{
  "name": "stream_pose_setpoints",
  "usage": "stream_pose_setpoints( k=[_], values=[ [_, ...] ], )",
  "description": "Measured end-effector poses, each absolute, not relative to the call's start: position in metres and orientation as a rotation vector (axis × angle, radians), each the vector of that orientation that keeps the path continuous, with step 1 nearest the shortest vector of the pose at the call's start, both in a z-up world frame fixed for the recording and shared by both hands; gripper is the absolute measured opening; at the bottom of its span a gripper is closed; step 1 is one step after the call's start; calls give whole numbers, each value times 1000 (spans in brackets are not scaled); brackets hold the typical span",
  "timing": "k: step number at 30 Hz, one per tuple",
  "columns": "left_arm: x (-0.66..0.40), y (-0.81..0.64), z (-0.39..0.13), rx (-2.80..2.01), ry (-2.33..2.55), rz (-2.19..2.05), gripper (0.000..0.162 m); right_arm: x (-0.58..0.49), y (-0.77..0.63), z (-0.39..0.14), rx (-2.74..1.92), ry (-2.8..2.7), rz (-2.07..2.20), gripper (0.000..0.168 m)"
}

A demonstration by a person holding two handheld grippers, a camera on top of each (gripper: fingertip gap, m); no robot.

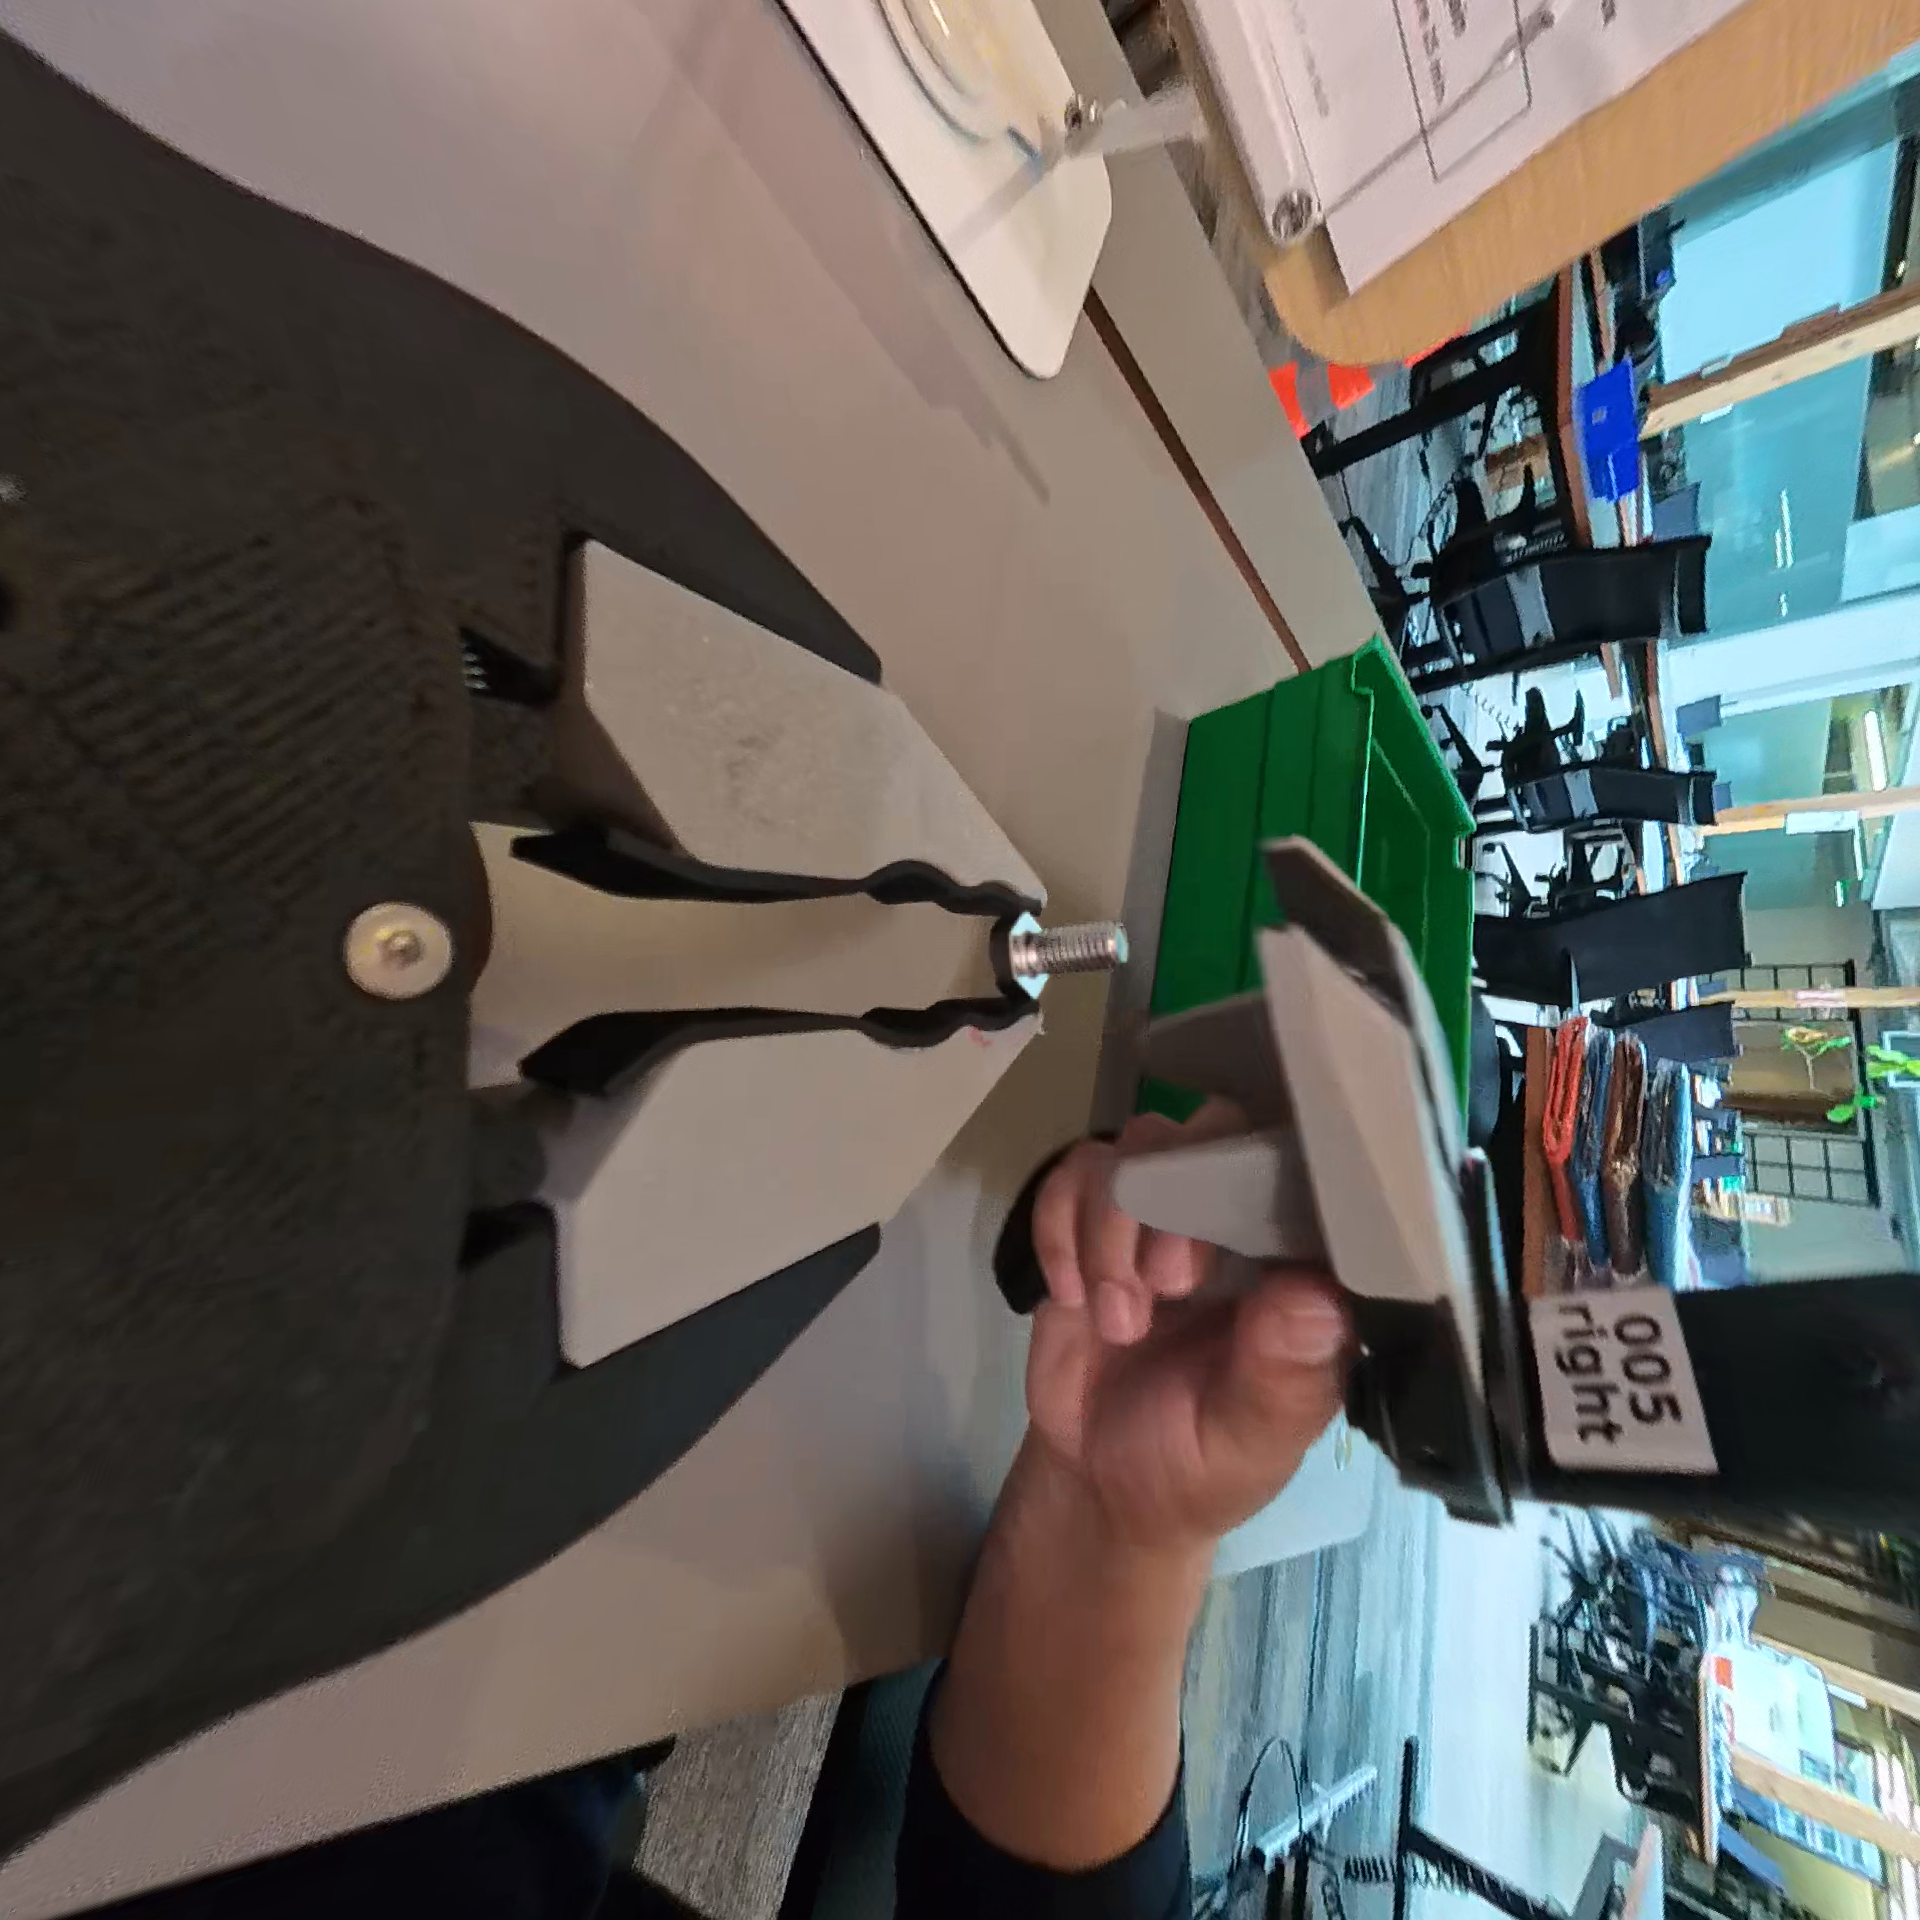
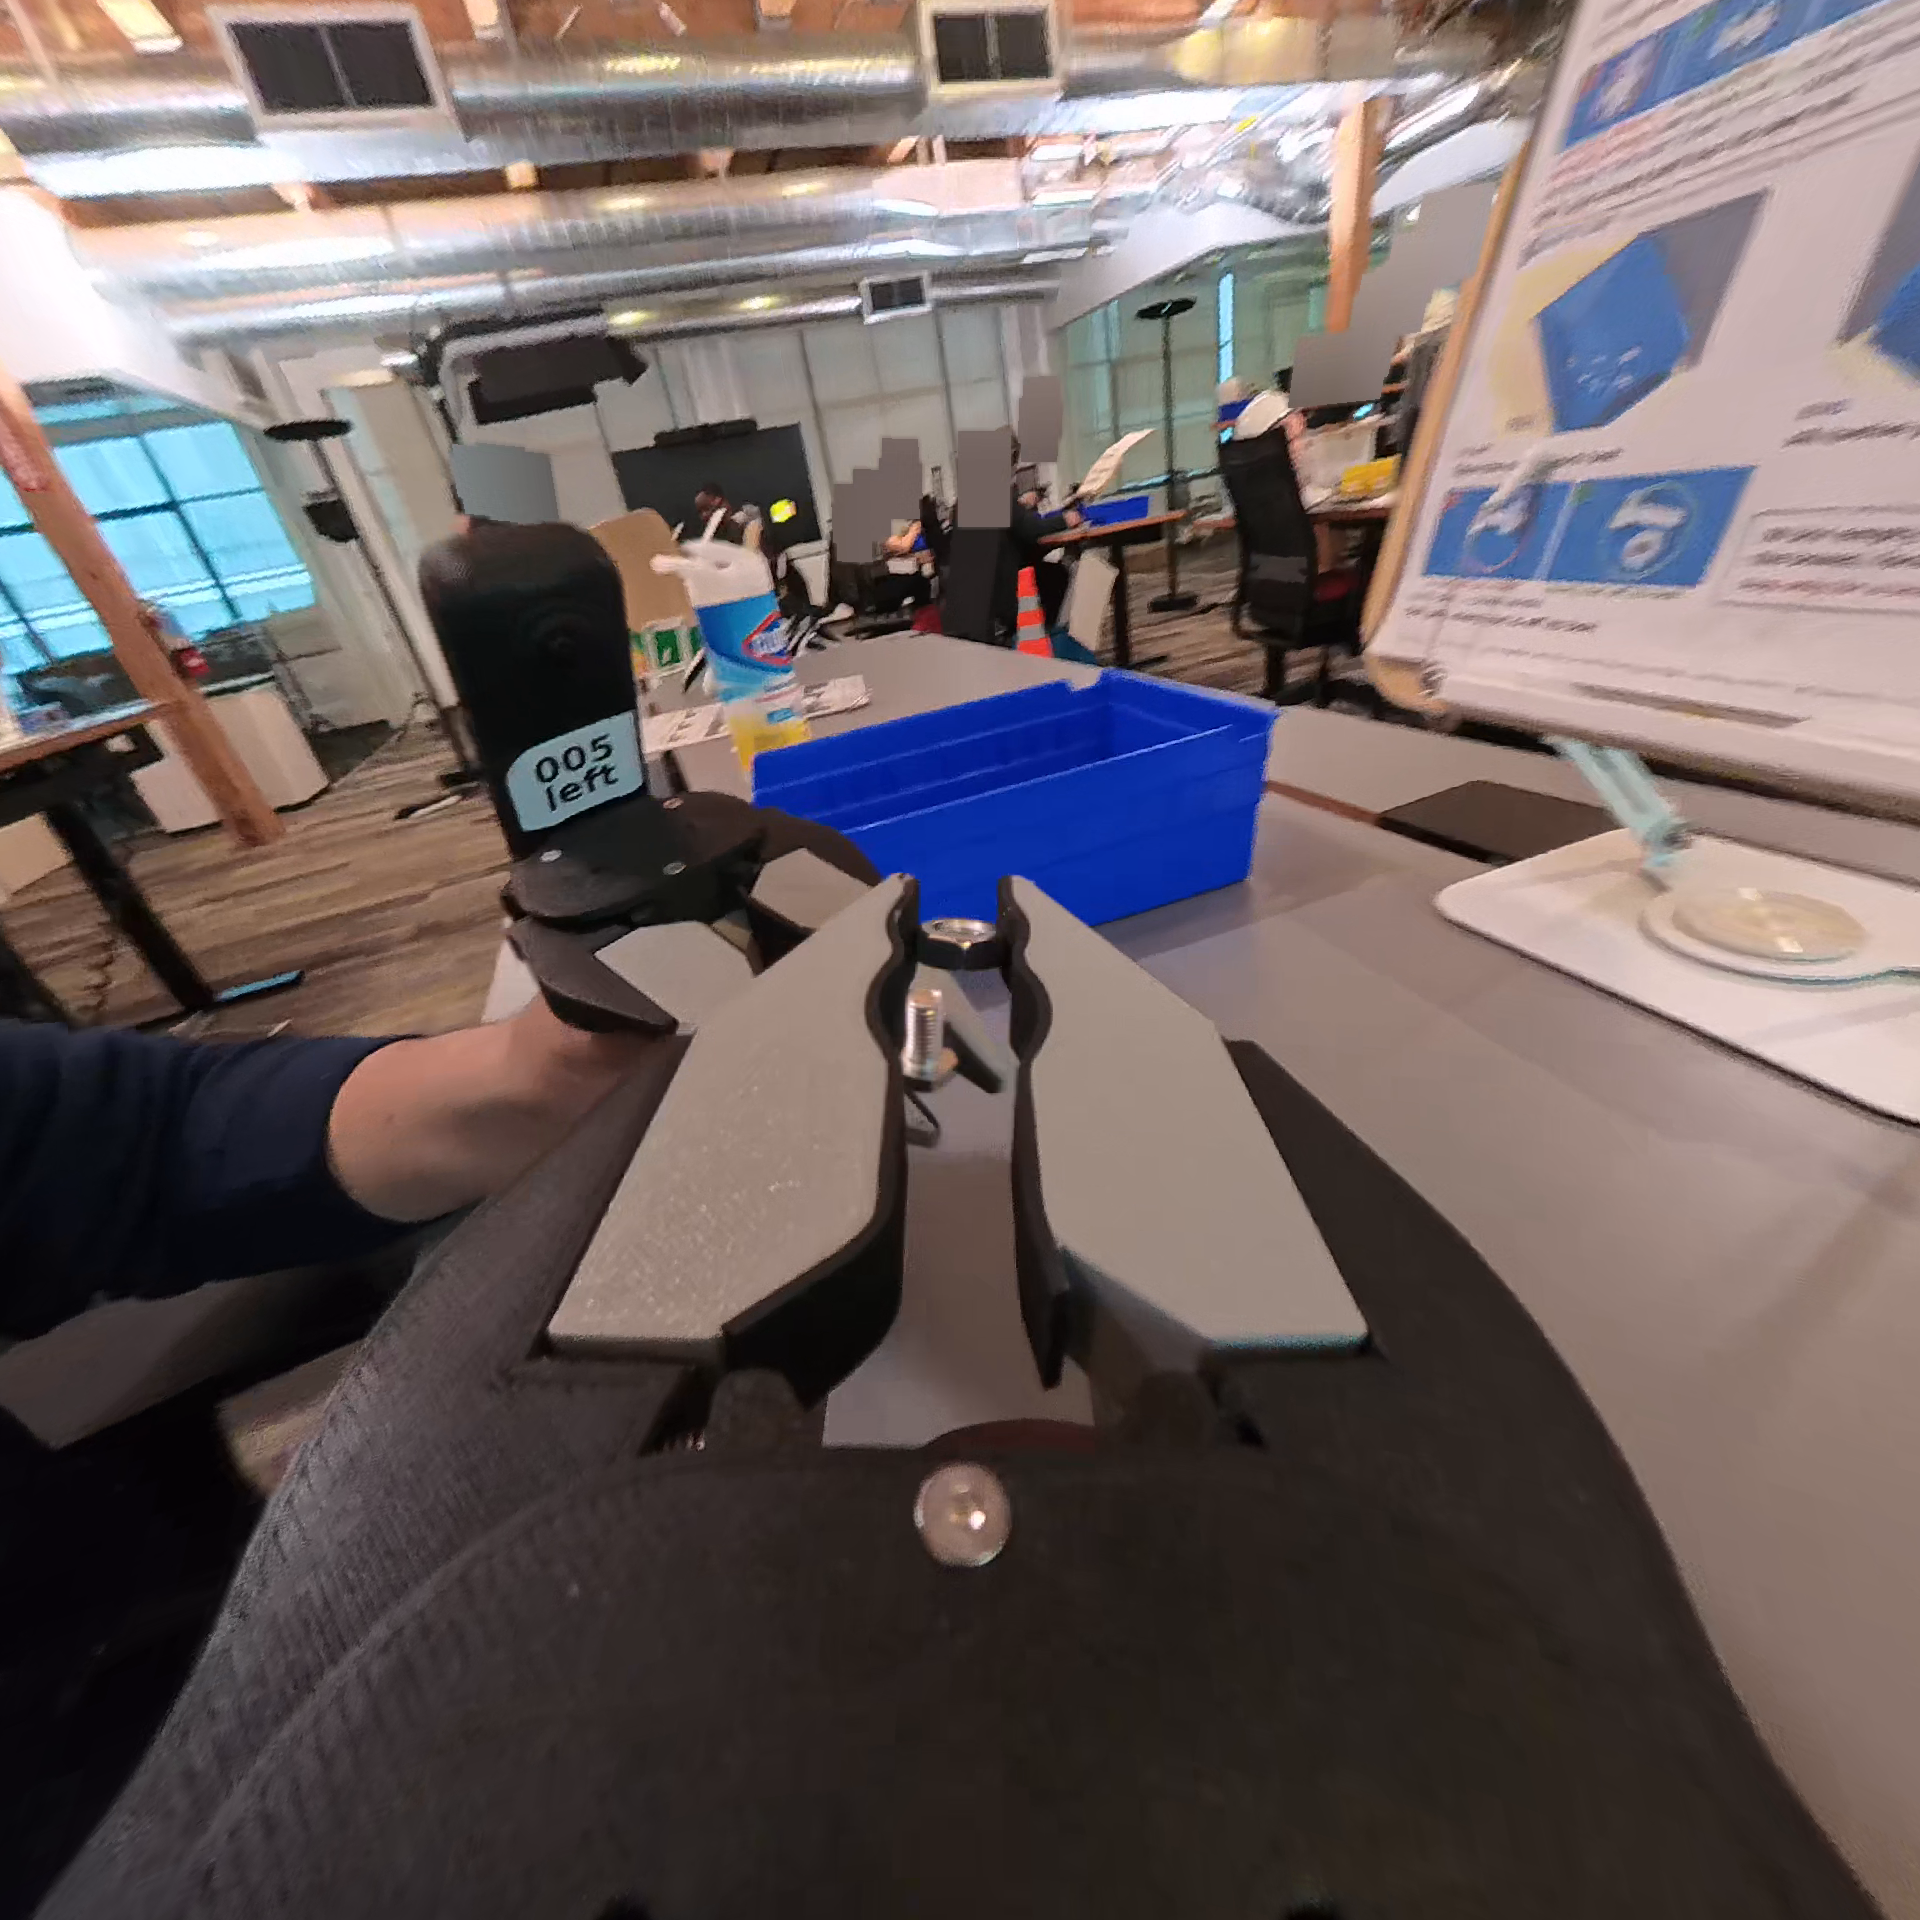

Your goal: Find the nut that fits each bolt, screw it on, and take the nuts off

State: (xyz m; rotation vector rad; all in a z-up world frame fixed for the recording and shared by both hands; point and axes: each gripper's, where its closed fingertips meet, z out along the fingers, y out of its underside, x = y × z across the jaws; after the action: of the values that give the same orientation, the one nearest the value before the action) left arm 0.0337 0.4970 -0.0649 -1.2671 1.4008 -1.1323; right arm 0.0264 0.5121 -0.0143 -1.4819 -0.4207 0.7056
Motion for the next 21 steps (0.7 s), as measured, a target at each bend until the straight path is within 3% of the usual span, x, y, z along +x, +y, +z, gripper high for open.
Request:
stream_pose_setpoints(
  k=[8, 13, 17, 21],
  values=[
    [39, 495, -90, -1322, 1500, -1087, 14, 40, 495, -16, -1593, -533, 525, 12],
    [43, 471, -103, -1309, 1625, -1115, 14, 184, 461, 19, -1661, -198, 216, 11],
    [47, 453, -111, -1273, 1706, -1106, 14, 314, 454, -69, -2074, 86, 41, 12],
    [50, 449, -119, -1263, 1740, -1076, 14, 370, 479, -132, -2275, 229, 28, 13]
  ],
)
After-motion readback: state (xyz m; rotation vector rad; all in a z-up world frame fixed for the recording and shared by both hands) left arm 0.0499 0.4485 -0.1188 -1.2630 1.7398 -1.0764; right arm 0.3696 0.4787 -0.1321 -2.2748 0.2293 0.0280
